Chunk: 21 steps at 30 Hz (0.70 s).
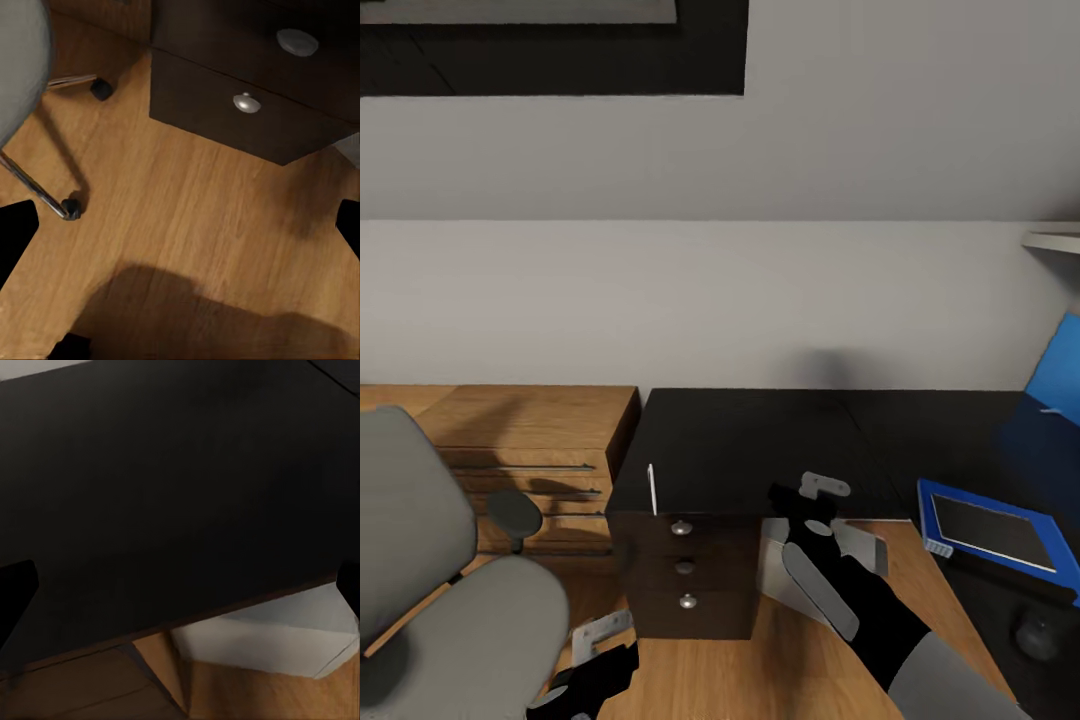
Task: In the bedroom, organize the workspace by keeping the computer under the desk, ensuring the monitor is on the desk, placing the keyboard on the desk next to the monitor, placing the mouse on the desk next to the keyboard, moving the folder from the swivel chair onto the desk next to the mouse, stacking the notebook on top of the folder with the pen on top of the notebook, and positioning the swivel chair next to the desk.
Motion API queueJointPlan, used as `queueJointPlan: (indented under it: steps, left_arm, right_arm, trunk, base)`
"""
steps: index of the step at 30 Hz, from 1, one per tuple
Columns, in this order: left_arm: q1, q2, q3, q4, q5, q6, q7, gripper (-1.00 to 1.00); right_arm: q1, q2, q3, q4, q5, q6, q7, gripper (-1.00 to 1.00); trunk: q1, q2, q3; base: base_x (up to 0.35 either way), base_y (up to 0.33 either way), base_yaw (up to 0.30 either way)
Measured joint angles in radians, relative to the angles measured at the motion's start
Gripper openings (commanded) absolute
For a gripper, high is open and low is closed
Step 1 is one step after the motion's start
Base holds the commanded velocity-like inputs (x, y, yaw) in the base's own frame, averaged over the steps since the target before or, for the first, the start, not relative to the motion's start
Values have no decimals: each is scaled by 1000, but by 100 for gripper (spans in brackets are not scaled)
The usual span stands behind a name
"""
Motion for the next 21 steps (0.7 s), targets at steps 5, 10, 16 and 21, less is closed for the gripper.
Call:
queueJointPlan:
  steps: [5,10,16,21]
  left_arm:
    - [0,-5,52,-53,8,67,0,100]
    - [0,-4,72,-56,37,74,-3,100]
    - [0,0,74,-54,52,72,-1,100]
    - [0,2,76,-53,52,58,2,100]
  right_arm:
    - [0,13,0,4,24,0,0,100]
    - [0,16,1,1,29,2,7,100]
    - [0,16,0,3,29,2,14,100]
    - [0,16,1,3,30,2,25,100]
  trunk:
    - [0,0,-6]
    - [0,0,-12]
    - [0,0,-20]
    - [0,0,-26]
  base:
    - [0,0,180]
    - [0,0,180]
    - [0,0,180]
    - [0,0,180]
